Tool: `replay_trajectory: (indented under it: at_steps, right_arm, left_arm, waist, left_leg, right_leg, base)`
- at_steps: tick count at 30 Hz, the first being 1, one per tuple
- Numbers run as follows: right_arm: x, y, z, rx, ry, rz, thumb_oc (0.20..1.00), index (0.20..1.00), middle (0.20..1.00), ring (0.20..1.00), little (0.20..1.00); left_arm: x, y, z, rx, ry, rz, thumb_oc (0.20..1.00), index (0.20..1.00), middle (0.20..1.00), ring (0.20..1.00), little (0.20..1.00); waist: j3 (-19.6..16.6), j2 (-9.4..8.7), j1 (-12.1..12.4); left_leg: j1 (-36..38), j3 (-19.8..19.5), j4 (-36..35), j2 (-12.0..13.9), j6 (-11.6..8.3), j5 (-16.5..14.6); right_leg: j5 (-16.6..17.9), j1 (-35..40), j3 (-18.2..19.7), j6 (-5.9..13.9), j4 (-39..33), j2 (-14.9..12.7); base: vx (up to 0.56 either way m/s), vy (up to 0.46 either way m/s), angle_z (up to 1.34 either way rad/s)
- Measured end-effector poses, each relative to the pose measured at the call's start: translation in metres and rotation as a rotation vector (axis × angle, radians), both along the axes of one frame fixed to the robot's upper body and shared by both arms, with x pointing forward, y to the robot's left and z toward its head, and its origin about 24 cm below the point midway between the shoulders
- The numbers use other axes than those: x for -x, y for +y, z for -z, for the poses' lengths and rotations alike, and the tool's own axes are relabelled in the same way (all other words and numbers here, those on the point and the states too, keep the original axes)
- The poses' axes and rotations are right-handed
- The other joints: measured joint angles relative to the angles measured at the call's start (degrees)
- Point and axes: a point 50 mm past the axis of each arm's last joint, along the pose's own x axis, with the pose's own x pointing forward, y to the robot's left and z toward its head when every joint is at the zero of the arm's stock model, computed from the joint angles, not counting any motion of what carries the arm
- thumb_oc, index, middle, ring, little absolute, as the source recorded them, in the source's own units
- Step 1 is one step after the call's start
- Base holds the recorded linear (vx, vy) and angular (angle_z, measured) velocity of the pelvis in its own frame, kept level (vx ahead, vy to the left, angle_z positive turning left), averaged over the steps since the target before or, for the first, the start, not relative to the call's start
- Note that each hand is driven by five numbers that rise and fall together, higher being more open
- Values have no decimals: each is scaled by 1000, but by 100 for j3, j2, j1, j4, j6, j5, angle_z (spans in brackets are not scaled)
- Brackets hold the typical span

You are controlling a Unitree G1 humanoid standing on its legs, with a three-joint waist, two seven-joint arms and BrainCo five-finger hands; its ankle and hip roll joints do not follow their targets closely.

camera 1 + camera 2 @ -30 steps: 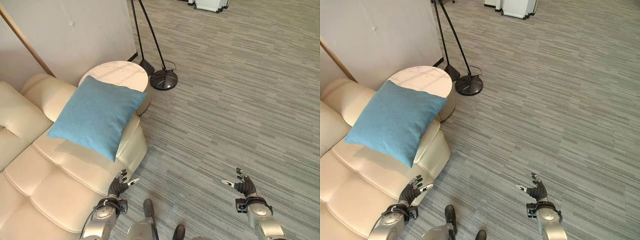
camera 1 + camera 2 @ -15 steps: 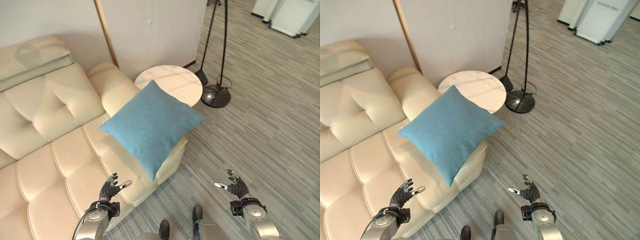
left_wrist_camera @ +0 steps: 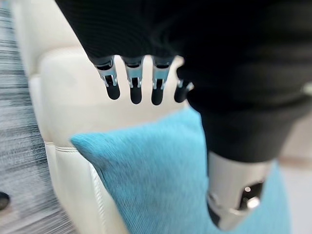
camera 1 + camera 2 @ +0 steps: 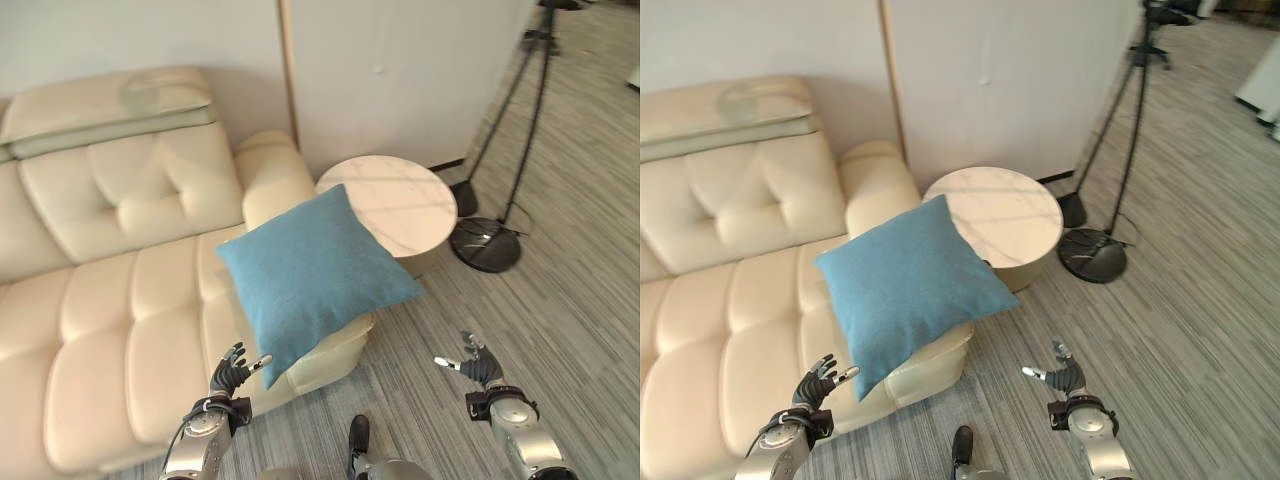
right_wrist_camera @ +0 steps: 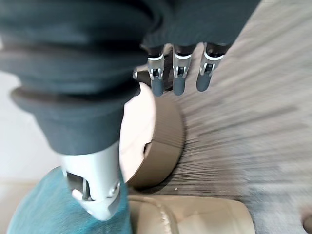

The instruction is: Pick up all the scattered cushions and arrange them neatly on the sofa.

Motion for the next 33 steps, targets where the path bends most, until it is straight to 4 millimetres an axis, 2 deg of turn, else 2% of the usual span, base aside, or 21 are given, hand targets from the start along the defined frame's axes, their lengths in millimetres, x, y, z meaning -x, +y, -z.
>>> replay_trajectory:
  at_steps: [2, 4, 5, 6, 7, 8, 9, 10, 11, 14, 16, 18, 20, 21, 22, 23, 26, 28, 31, 32, 33]
  right_arm:
    - [-3, 2, -1, -2, -8, -3, 1000, 1000, 1000, 1000, 1000]
    - [2, 4, 4, -10, 17, 0, 1000, 1000, 1000, 1000, 1000]
    - [3, -1, 3, -1, 13, 7, 1000, 1000, 1000, 1000, 1000]
    - [7, -3, 6, -1, 32, 26, 1000, 1000, 1000, 1000, 1000]
    - [13, 1, 11, -13, 51, 28, 1000, 1000, 1000, 1000, 1000]
    - [12, 14, 11, -51, 36, 10, 1000, 1000, 1000, 1000, 1000]
    - [8, 10, 7, -35, 22, 6, 1000, 1000, 1000, 1000, 1000]
    - [10, 4, 4, -23, 16, 14, 1000, 1000, 1000, 1000, 1000]
    - [9, 3, 5, -24, 15, 28, 1000, 1000, 1000, 1000, 1000]
    - [13, 2, 6, -14, 28, 15, 1000, 1000, 1000, 1000, 1000]
    - [17, 5, 10, -31, 43, 11, 1000, 1000, 1000, 1000, 1000]
    - [22, 9, 14, -49, 60, 5, 1000, 1000, 1000, 1000, 1000]
    - [27, 10, 17, -52, 76, 8, 1000, 1000, 1000, 1000, 1000]
    - [23, 13, 16, -58, 66, 8, 1000, 1000, 1000, 1000, 1000]
    - [23, 17, 17, -72, 67, 6, 1000, 1000, 1000, 1000, 1000]
    - [28, 20, 20, -82, 83, 6, 1000, 1000, 1000, 1000, 1000]
    - [28, 25, 23, -102, 100, 0, 1000, 1000, 1000, 1000, 1000]
    - [26, 25, 23, -100, 100, 1, 1000, 1000, 1000, 1000, 1000]
    - [23, 26, 22, -101, 92, -3, 1000, 1000, 1000, 1000, 1000]
    - [24, 26, 23, -102, 98, -1, 1000, 1000, 1000, 1000, 1000]
    - [28, 24, 28, -99, 123, 4, 1000, 1000, 1000, 1000, 1000]
  left_arm:
    - [1, 1, 0, -3, 4, -2, 1000, 1000, 1000, 1000, 1000]
    - [-1, -2, 0, 3, 1, 0, 1000, 1000, 1000, 1000, 1000]
    - [-2, -6, 1, 13, -4, -2, 1000, 1000, 1000, 1000, 1000]
    - [-6, -6, 0, 13, -3, -1, 1000, 1000, 1000, 1000, 1000]
    - [-8, -3, -2, 4, -6, -3, 1000, 1000, 1000, 1000, 1000]
    - [-6, 8, -2, -24, 7, -21, 1000, 1000, 1000, 1000, 1000]
    - [-2, 4, 5, -3, 33, -30, 1000, 1000, 1000, 1000, 1000]
    - [5, 0, 7, 6, 41, -21, 1000, 1000, 1000, 1000, 1000]
    - [6, -2, 9, 12, 50, -19, 1000, 1000, 1000, 1000, 1000]
    - [10, -1, 11, 14, 59, -18, 1000, 1000, 1000, 1000, 1000]
    - [13, 3, 12, 1, 73, -22, 1000, 1000, 1000, 1000, 1000]
    - [17, 9, 12, -16, 87, -23, 1000, 1000, 1000, 1000, 1000]
    - [17, 14, 11, -35, 88, -21, 1000, 1000, 1000, 1000, 1000]
    - [18, 18, 10, -49, 92, -20, 1000, 1000, 1000, 1000, 1000]
    - [18, 19, 10, -53, 95, -19, 1000, 1000, 1000, 1000, 1000]
    - [16, 20, 8, -58, 89, -18, 1000, 1000, 1000, 1000, 1000]
    - [15, 25, 5, -79, 84, -12, 1000, 1000, 1000, 1000, 1000]
    - [14, 26, 5, -103, 86, 2, 1000, 1000, 1000, 1000, 1000]
    - [18, 25, 8, -95, 100, -1, 1000, 1000, 1000, 1000, 1000]
    - [19, 25, 9, -94, 105, 0, 1000, 1000, 1000, 1000, 1000]
    - [23, 22, 12, -81, 116, -1, 1000, 1000, 1000, 1000, 1000]
  waist:
    - [105, 13, 20]
    - [146, 172, -23]
    - [180, 464, 21]
    - [208, 507, -54]
    - [114, 364, -85]
    - [69, 21, -88]
    - [74, 277, -90]
    - [-64, 421, -147]
    - [-66, 462, -144]
    - [-199, 436, -105]
    - [-259, 414, -82]
    - [-362, 275, -91]
    - [-392, 210, -147]
    - [-345, 272, -142]
    - [-322, 362, -192]
    - [-328, 358, -251]
    - [-363, 288, -264]
    - [-369, 259, -282]
    - [-345, 189, -299]
    - [-305, 107, -310]
    - [-299, 171, -337]
  left_leg:
    - [-162, 493, -439, 123, 21, 62]
    - [-378, 873, -1108, 308, 74, 358]
    - [-515, 908, -1213, 744, -9, 330]
    - [-686, 1208, -1144, 961, -217, 475]
    - [-801, 1505, -1168, 931, -188, 533]
    - [-792, 1599, -815, 629, -122, 519]
    - [-601, 1427, -771, 784, -84, 386]
    - [-187, 1327, -1121, 748, -145, 300]
    - [-7, 1343, -1413, 700, -88, 682]
    - [127, 1323, -1619, 509, 169, 927]
    - [200, 1343, -1614, 311, 345, 1063]
    - [291, 1365, -1726, 38, 449, 983]
    - [348, 1357, -1744, -184, 617, 1014]
    - [455, 1360, -1876, -218, 734, 1028]
    - [562, 1328, -2015, -224, 709, 1066]
    - [602, 1329, -2019, -233, 691, 1059]
    - [626, 1366, -2017, -288, 651, 1031]
    - [656, 1361, -2017, -281, 592, 991]
    - [794, 1451, -2019, -273, 485, 928]
    - [952, 1439, -2031, -285, 383, 872]
    - [1052, 1409, -2062, -210, 236, 770]
  right_leg:
    - [-49, 26, -230, 14, -4, -17]
    - [-377, 79, -495, 436, 58, 75]
    - [-563, -196, -350, 44, 896, 287]
    - [-746, -288, -737, -208, 1047, 264]
    - [-744, -293, -792, -121, 912, 159]
    - [-797, -178, -743, 255, 566, -66]
    - [-1002, -138, -713, 417, 810, 77]
    - [-1129, -1, -652, 565, 970, -8]
    - [-897, 86, -717, 314, 934, -24]
    - [-900, 106, -681, 427, 991, -194]
    - [-1028, 66, -640, 650, 1321, -446]
    - [-1114, -141, -504, 780, 1806, -757]
    - [-1178, -253, -219, 922, 2177, -992]
    - [-1228, -640, 188, 985, 2864, -1036]
    - [-1341, -821, 500, 1090, 3161, -1010]
    - [-1397, -796, 630, 1177, 2936, -988]
    - [-1282, -685, 654, 1245, 1772, -995]
    - [-686, -604, 575, 1363, 658, -996]
    - [-205, -545, 546, 1390, -2, -1018]
    - [-75, -419, 563, 1379, 4, -1050]
    - [196, -341, 531, 1329, 5, -1018]
  base:
    - [92, 8, 56]
    - [155, 48, 81]
    - [159, 90, 75]
    - [205, 131, 74]
    - [213, 122, 74]
    - [279, 238, 32]
    - [192, 255, 4]
    - [174, 268, 1]
    - [97, 198, 7]
    - [137, 175, 0]
    - [80, 143, 12]
    - [55, 124, 15]
    - [94, 122, 13]
    - [101, 12, 5]
    - [100, -29, 7]
    - [89, -68, 19]
    - [78, -74, 0]
    - [156, -209, -8]
    - [127, -194, -10]
    - [190, -288, 1]
    - [158, -256, -2]
